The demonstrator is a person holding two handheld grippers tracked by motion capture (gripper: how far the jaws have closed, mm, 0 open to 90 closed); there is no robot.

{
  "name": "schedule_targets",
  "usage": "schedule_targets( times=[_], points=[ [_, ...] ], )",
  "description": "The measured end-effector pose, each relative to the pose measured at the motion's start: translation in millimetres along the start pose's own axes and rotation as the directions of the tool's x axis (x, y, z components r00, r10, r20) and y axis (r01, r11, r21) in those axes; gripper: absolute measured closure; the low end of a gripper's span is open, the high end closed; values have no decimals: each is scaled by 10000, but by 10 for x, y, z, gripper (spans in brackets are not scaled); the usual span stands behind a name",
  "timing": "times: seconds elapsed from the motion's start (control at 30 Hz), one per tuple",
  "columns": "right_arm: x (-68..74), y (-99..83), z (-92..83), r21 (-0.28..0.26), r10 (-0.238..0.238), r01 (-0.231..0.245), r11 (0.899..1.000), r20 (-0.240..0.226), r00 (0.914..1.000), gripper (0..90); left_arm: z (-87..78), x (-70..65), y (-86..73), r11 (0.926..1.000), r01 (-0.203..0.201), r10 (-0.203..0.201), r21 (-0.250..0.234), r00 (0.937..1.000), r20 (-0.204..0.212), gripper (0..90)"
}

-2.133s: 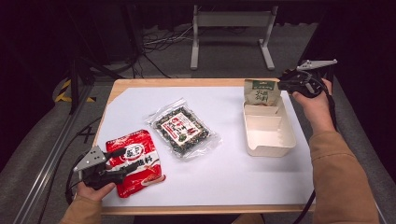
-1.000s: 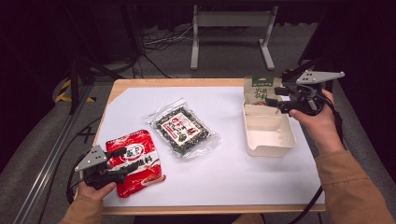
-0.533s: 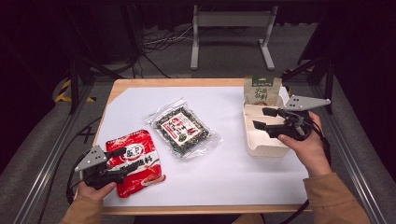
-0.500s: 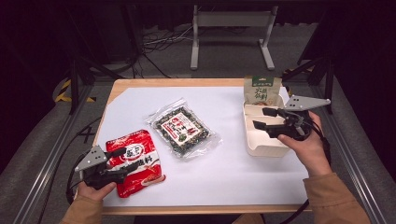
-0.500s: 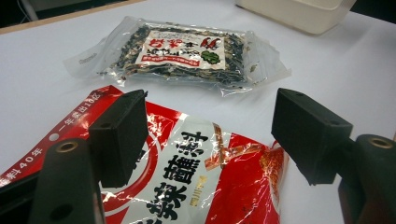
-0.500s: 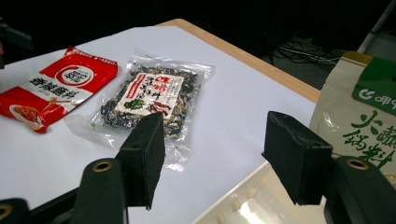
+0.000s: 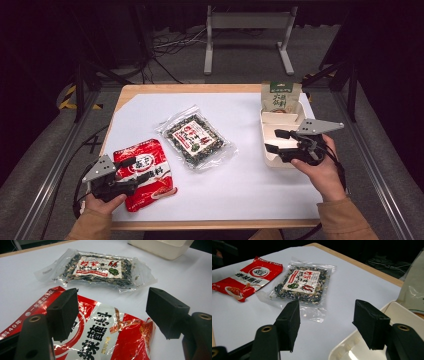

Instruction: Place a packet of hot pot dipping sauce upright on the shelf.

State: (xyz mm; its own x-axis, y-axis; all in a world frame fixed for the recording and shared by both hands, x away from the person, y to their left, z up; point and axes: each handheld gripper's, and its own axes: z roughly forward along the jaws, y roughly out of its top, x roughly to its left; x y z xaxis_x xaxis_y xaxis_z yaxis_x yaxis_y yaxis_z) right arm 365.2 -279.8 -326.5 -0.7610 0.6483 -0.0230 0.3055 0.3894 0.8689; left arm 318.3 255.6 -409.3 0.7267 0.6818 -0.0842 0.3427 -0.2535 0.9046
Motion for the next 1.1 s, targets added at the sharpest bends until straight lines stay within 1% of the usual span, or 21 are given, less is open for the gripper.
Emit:
schedule_targets(
  times=[0.03,0.1,0.17,0.2,0.23,0.27,0.3,0.37,0.43,0.47,0.57,0.67,0.8,0.87,0.9,0.97,1.03,1.07,1.1],
  points=[
    [0,0,0,0,0,0,10000,0,10000,384,0,0,0,10000,0,0,0,10000,0,249],
    [15,-42,47,82,96,-94,9999,-274,9996,386,-15,28,-1,10000,82,-82,26,9997,-245,239],
    [34,-63,77,209,-23,30,9998,-364,9993,386,-31,57,-3,9997,226,-226,-2,9989,-405,231],
    [40,-68,82,209,-45,53,9998,-403,9992,386,-39,75,-1,9998,215,-211,58,9981,-581,230],
    [51,-74,92,190,-60,69,9998,-477,9988,386,-36,77,4,9998,138,-127,136,9971,-745,220],
    [62,-77,101,209,-93,103,9997,-493,9987,386,-28,65,12,9997,-26,46,230,9960,-892,213],
    [73,-80,112,231,-164,176,9996,-510,9986,386,-18,45,28,9989,-307,343,360,9938,-1058,213],
    [98,-85,138,321,-282,300,9990,-570,9980,387,2,17,54,9973,-572,620,452,9917,-1125,213],
    [128,-93,163,425,-364,392,9983,-635,9973,386,22,5,74,9967,-635,689,507,9911,-1136,214],
    [142,-98,174,467,-422,453,9979,-652,9970,386,28,13,79,9968,-605,663,527,9909,-1175,215],
    [179,-118,203,550,-502,544,9970,-751,9959,386,39,65,77,9976,-307,391,625,9897,-1380,231],
    [205,-146,240,684,-555,613,9958,-836,9950,391,28,153,70,9986,148,-70,502,9882,-1528,237],
    [236,-181,284,819,-598,677,9943,-955,9936,394,11,291,67,9968,745,-685,276,9822,-1750,241],
    [252,-189,296,860,-623,709,9938,-996,9931,393,13,355,57,9955,920,-861,238,9794,-1824,243],
    [257,-193,302,876,-634,722,9935,-1003,9929,393,17,391,47,9950,970,-912,235,9790,-1826,245],
    [262,-199,318,892,-648,742,9932,-1041,9925,393,37,460,13,9952,927,-856,310,9798,-1809,249],
    [265,-207,332,922,-661,760,9928,-1065,9921,393,51,503,-4,9948,934,-837,414,9773,-1948,250],
    [266,-216,337,936,-653,757,9927,-1093,9919,393,52,519,-5,9946,960,-865,391,9767,-1965,250],
    [265,-224,340,956,-649,755,9926,-1092,9919,393,58,533,-4,9945,986,-893,358,9748,-2045,250]
  ],
)
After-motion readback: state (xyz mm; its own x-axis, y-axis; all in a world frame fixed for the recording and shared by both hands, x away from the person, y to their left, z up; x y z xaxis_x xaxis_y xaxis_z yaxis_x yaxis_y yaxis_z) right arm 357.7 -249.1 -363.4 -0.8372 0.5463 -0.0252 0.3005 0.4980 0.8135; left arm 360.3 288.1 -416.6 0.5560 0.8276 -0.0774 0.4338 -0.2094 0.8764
